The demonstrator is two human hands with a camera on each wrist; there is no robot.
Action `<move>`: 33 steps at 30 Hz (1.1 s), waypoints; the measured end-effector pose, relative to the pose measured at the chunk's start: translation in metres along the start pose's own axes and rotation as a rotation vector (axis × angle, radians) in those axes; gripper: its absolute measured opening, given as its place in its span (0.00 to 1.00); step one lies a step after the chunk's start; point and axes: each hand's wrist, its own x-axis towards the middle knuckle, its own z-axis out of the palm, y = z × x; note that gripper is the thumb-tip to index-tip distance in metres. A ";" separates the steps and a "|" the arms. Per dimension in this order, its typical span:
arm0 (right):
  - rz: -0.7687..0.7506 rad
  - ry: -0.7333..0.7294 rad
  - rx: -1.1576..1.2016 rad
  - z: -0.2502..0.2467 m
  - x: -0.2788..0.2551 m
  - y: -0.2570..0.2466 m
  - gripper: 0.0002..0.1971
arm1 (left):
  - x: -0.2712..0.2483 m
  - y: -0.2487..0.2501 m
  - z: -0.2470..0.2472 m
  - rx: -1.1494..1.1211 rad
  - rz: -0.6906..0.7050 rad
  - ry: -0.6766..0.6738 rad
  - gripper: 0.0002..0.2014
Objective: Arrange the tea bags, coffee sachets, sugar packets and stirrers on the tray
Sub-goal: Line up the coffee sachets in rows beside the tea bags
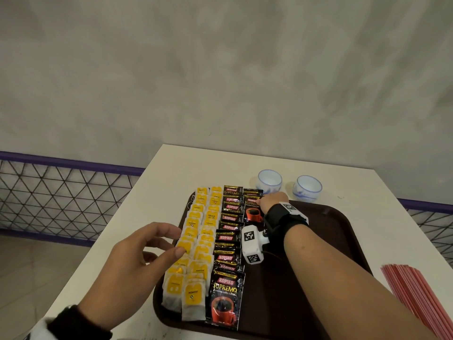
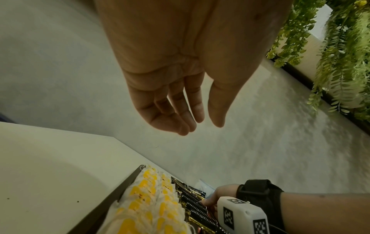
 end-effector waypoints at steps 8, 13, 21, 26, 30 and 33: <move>-0.023 -0.012 -0.057 -0.002 0.004 0.000 0.11 | -0.001 0.000 -0.003 -0.027 -0.006 0.013 0.14; -0.071 0.007 -0.103 -0.004 0.001 0.004 0.12 | -0.004 0.001 -0.005 -0.027 -0.007 0.021 0.13; -0.182 -0.004 0.126 -0.028 -0.023 0.016 0.09 | -0.010 0.005 -0.010 -0.025 0.004 0.036 0.11; -0.396 -0.233 0.121 -0.074 -0.109 0.044 0.07 | -0.038 0.015 -0.022 0.029 0.016 -0.028 0.07; -0.576 -0.407 -0.291 -0.121 -0.212 0.096 0.09 | -0.087 0.021 -0.028 0.115 0.018 -0.184 0.08; -0.532 -0.587 -0.760 -0.136 -0.278 0.132 0.19 | -0.127 0.016 -0.022 0.201 0.053 -0.399 0.10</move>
